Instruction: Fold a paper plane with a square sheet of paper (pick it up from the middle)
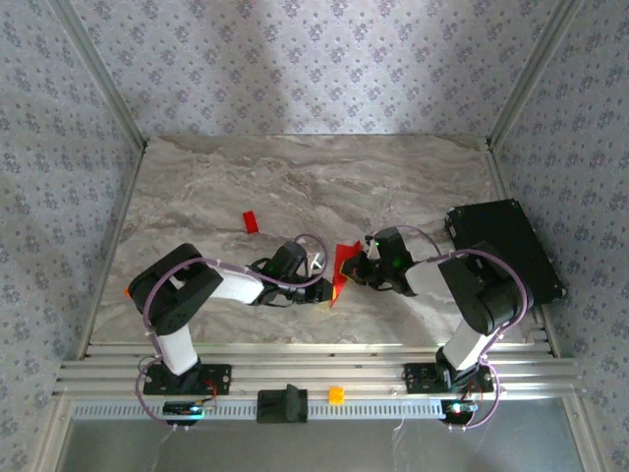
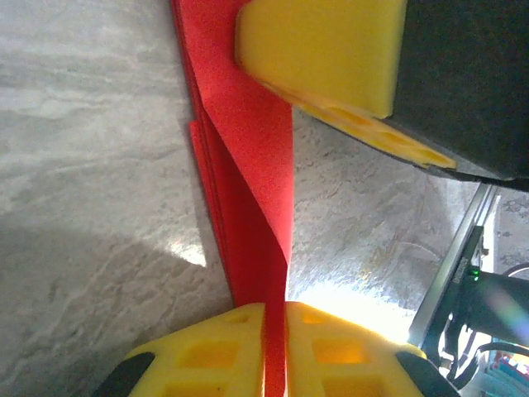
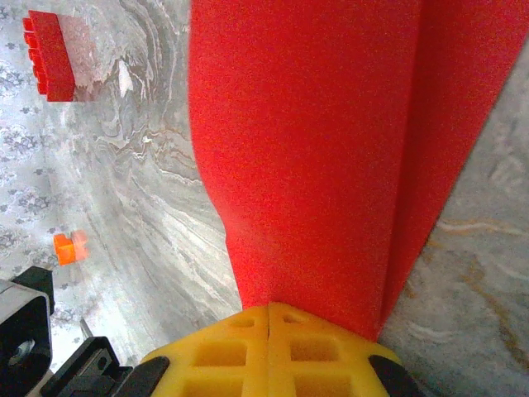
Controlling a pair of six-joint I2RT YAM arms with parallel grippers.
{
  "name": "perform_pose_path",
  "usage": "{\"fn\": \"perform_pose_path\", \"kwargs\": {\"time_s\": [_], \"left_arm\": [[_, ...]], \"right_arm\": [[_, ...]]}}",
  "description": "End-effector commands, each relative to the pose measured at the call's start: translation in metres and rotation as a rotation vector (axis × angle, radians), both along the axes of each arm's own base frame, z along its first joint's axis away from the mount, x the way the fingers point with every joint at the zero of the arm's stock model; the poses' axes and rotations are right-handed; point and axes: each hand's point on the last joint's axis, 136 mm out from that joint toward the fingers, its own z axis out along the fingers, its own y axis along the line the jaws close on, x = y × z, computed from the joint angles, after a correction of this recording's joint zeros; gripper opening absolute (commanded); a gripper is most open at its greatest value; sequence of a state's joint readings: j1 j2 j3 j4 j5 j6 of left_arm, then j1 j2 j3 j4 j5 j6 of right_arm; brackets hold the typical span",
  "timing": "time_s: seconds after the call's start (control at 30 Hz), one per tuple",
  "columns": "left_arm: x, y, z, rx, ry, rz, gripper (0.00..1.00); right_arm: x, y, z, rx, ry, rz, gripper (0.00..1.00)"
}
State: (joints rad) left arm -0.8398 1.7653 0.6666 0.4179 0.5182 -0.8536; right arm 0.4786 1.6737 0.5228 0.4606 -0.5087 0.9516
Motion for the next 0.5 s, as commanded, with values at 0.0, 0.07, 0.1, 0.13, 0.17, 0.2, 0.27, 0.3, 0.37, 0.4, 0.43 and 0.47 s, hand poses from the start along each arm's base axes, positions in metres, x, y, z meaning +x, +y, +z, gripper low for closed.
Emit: {"fn": "perform_pose_path", "kwargs": {"time_s": [0.0, 0.07, 0.1, 0.13, 0.17, 0.2, 0.27, 0.3, 0.37, 0.4, 0.43, 0.47], "left_arm": [[-0.016, 0.018, -0.020, 0.096, 0.046, -0.018, 0.14], [-0.018, 0.016, -0.019, 0.085, 0.050, -0.036, 0.12], [-0.020, 0.015, -0.019, 0.084, 0.052, -0.043, 0.12], [-0.021, 0.015, -0.019, 0.083, 0.055, -0.052, 0.11], [-0.022, 0.014, -0.018, 0.077, 0.054, -0.062, 0.10], [-0.024, 0.015, -0.019, 0.079, 0.061, -0.068, 0.09], [-0.026, 0.016, -0.020, 0.085, 0.068, -0.078, 0.07], [-0.028, 0.016, -0.021, 0.085, 0.069, -0.083, 0.06], [-0.030, 0.017, -0.020, 0.090, 0.071, -0.091, 0.05], [-0.031, 0.018, -0.021, 0.092, 0.072, -0.096, 0.08], [-0.032, 0.018, -0.020, 0.093, 0.072, -0.099, 0.11], [-0.033, 0.018, -0.019, 0.092, 0.072, -0.104, 0.13]], "right_arm": [[-0.027, -0.025, -0.047, -0.168, 0.143, -0.021, 0.02], [-0.027, -0.024, -0.048, -0.171, 0.146, -0.020, 0.02], [-0.027, -0.025, -0.048, -0.174, 0.147, -0.023, 0.02], [-0.028, -0.025, -0.049, -0.178, 0.151, -0.023, 0.02], [-0.028, -0.026, -0.050, -0.183, 0.154, -0.024, 0.02], [-0.029, -0.026, -0.051, -0.186, 0.159, -0.025, 0.02], [-0.030, -0.027, -0.052, -0.192, 0.163, -0.027, 0.02], [-0.030, -0.028, -0.052, -0.194, 0.165, -0.027, 0.02], [-0.031, -0.030, -0.053, -0.202, 0.170, -0.030, 0.02], [-0.032, -0.030, -0.054, -0.203, 0.173, -0.031, 0.02], [-0.032, -0.030, -0.054, -0.204, 0.171, -0.032, 0.02], [-0.032, -0.030, -0.054, -0.203, 0.173, -0.033, 0.02]]}}
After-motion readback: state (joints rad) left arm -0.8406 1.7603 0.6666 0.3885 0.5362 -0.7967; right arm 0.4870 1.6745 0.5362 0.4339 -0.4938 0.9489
